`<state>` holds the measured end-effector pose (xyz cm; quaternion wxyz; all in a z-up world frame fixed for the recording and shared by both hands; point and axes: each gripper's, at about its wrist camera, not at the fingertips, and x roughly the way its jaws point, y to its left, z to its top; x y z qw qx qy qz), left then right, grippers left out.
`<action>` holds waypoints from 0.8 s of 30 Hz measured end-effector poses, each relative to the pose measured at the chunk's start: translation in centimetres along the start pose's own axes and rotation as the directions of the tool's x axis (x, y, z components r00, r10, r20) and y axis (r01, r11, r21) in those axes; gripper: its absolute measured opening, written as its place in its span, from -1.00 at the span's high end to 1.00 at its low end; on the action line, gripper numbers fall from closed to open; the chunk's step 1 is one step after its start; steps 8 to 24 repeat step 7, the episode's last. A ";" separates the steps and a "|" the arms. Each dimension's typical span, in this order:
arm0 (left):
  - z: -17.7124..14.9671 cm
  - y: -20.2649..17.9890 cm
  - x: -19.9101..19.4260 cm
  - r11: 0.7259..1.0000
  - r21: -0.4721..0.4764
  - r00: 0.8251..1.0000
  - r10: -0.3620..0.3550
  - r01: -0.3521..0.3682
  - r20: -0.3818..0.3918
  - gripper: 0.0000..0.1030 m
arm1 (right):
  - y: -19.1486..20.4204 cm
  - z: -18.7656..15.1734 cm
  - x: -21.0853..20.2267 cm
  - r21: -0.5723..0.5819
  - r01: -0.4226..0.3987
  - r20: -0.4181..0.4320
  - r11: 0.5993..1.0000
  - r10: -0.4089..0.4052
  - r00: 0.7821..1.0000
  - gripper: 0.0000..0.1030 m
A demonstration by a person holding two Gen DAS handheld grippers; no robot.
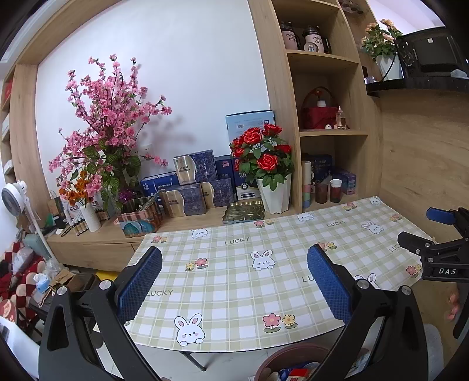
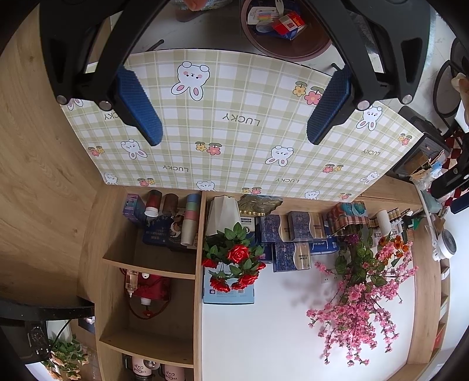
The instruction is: Collect trash
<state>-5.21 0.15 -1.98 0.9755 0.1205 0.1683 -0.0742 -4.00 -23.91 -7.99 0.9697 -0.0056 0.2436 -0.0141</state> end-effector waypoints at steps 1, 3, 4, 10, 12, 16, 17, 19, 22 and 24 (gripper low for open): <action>0.0 0.0 0.0 1.000 0.001 1.000 0.002 -0.002 0.000 -0.88 | 0.1 0.0 0.0 -0.001 -0.001 -0.001 1.000 0.001 1.000 -0.89; 0.0 0.1 0.0 1.000 0.001 1.000 0.005 -0.005 -0.001 -0.88 | 0.1 0.0 0.0 0.000 -0.002 -0.002 1.000 0.002 1.000 -0.89; 0.0 0.1 0.0 1.000 0.000 1.000 0.005 -0.005 -0.002 -0.88 | 0.1 0.0 0.0 0.000 -0.001 -0.001 1.000 0.001 1.000 -0.89; 0.0 0.3 0.0 1.000 -0.006 1.000 0.004 -0.004 -0.006 -0.88 | 0.1 0.0 0.0 -0.001 0.001 0.000 1.000 -0.001 1.000 -0.89; 0.0 0.3 0.0 1.000 -0.006 1.000 0.004 -0.004 -0.006 -0.88 | 0.1 0.0 0.0 -0.001 0.001 0.000 1.000 -0.001 1.000 -0.89; 0.0 0.3 0.0 1.000 -0.006 1.000 0.004 -0.004 -0.006 -0.88 | 0.1 0.0 0.0 -0.001 0.001 0.000 1.000 -0.001 1.000 -0.89; 0.0 0.3 0.0 1.000 -0.006 1.000 0.004 -0.004 -0.006 -0.88 | 0.1 0.0 0.0 -0.001 0.001 0.000 1.000 -0.001 1.000 -0.89; 0.0 0.3 0.0 1.000 -0.006 1.000 0.004 -0.004 -0.006 -0.88 | 0.1 0.0 0.0 -0.001 0.001 0.000 1.000 -0.001 1.000 -0.89; 0.0 0.3 0.0 1.000 -0.006 1.000 0.004 -0.004 -0.006 -0.88 | 0.1 0.0 0.0 -0.001 0.001 0.000 1.000 -0.001 1.000 -0.89; 0.0 0.3 0.0 1.000 -0.006 1.000 0.004 -0.004 -0.006 -0.88 | 0.1 0.0 0.0 -0.001 0.001 0.000 1.000 -0.001 1.000 -0.89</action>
